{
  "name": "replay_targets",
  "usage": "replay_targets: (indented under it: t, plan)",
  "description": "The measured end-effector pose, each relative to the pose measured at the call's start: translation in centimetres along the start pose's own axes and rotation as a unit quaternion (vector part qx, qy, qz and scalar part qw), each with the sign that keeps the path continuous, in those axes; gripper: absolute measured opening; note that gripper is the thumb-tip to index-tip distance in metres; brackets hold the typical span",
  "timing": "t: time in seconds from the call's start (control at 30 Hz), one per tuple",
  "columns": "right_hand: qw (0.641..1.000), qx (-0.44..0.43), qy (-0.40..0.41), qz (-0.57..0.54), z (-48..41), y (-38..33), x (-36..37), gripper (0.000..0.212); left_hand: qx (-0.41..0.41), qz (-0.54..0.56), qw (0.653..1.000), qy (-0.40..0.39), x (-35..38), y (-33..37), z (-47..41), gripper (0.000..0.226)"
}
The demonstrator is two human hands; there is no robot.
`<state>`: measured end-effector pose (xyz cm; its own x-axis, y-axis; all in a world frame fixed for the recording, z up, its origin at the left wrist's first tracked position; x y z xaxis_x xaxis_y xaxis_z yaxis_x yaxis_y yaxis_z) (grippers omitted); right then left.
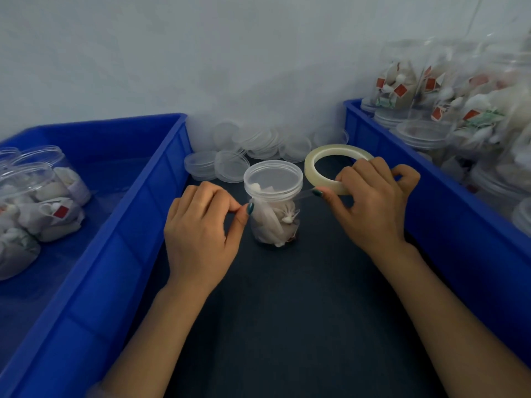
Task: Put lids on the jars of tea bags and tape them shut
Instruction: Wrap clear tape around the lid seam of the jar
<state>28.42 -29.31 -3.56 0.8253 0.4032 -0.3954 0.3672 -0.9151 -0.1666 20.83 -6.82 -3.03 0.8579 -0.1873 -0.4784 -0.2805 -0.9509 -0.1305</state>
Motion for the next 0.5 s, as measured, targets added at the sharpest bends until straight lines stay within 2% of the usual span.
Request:
replay_targets:
  t: [0.27, 0.37, 0.5]
  plan:
    - [1.0, 0.008, 0.0, 0.002, 0.0, 0.1, 0.3, 0.056, -0.023, 0.024, 0.999, -0.016, 0.7, -0.4, -0.1, 0.03]
    - [1.0, 0.018, -0.008, -0.016, 0.1, 0.2, 0.5, 0.059, -0.052, 0.043, 0.996, -0.064, 1.6, -0.8, 0.1, 0.028]
    - [0.999, 0.022, -0.013, -0.021, 0.2, 0.3, 0.7, 0.058, -0.096, 0.098, 0.982, -0.13, 2.6, -0.8, 0.6, 0.038]
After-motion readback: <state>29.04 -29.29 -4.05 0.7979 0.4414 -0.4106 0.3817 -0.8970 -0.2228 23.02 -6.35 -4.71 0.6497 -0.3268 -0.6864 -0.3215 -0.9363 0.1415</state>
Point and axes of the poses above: each hand's wrist, its own z-axis away from the middle knuckle, its own x-axis out of the palm, y = z × x, the point moved 8 cm from there along -z, towards the middle knuckle, and after that the axes turned 11 degrees about x, right-handed, at the moved point
